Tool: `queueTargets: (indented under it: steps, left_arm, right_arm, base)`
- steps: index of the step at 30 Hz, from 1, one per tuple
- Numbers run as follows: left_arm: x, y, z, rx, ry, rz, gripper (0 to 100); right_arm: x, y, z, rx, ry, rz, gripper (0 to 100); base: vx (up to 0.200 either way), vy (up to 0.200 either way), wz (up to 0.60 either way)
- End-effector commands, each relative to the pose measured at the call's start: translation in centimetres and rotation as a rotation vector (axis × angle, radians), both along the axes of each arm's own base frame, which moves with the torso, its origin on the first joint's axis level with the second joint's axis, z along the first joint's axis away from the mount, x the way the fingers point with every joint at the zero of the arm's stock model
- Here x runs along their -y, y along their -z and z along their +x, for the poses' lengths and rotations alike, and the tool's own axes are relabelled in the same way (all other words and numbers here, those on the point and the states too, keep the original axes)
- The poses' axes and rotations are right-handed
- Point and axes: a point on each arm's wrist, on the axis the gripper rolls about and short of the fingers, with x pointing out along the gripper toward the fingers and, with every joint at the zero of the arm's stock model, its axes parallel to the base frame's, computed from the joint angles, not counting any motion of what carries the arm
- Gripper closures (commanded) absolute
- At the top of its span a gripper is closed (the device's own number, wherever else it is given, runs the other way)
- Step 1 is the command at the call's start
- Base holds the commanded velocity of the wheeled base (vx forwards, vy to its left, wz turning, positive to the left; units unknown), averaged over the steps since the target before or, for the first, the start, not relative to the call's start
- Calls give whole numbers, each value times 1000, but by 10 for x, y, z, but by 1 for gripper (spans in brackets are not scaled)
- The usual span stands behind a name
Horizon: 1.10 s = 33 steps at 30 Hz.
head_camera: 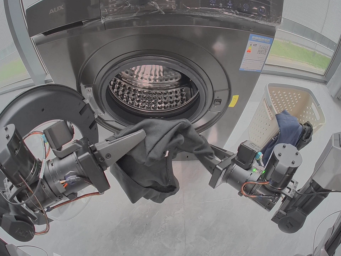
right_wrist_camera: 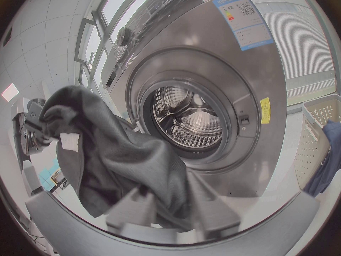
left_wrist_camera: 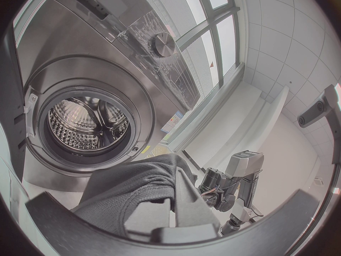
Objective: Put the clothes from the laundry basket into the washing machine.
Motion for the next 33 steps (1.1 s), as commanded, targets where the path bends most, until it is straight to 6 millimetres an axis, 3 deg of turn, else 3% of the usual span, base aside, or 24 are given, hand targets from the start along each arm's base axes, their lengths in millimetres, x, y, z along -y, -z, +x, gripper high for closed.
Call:
queueTargets:
  steps: [1,7,15,25,33]
  left_arm:
    - [1,-1,0,3,4,-4,100]
    - [1,0,0,1,4,-2,100]
    - [1,2,0,-4,2,2,100]
    - [-1,3,-2,-8,4,4,100]
    - [0,3,-2,-8,6,6,100]
  right_arm:
    - [2,10,-7,-35,-17,-33,0]
    - [7,15,-15,-59,-37,-61,0]
    - [-1,6,-24,-27,-101,-41,0]
    - [-24,-2,-2,29,-105,7,0]
    - [-42,15,8,20,-174,-10,0]
  base:
    - [0,0,0]
    - [0,0,0]
    - [0,0,0]
    - [0,0,0]
    - [0,0,0]
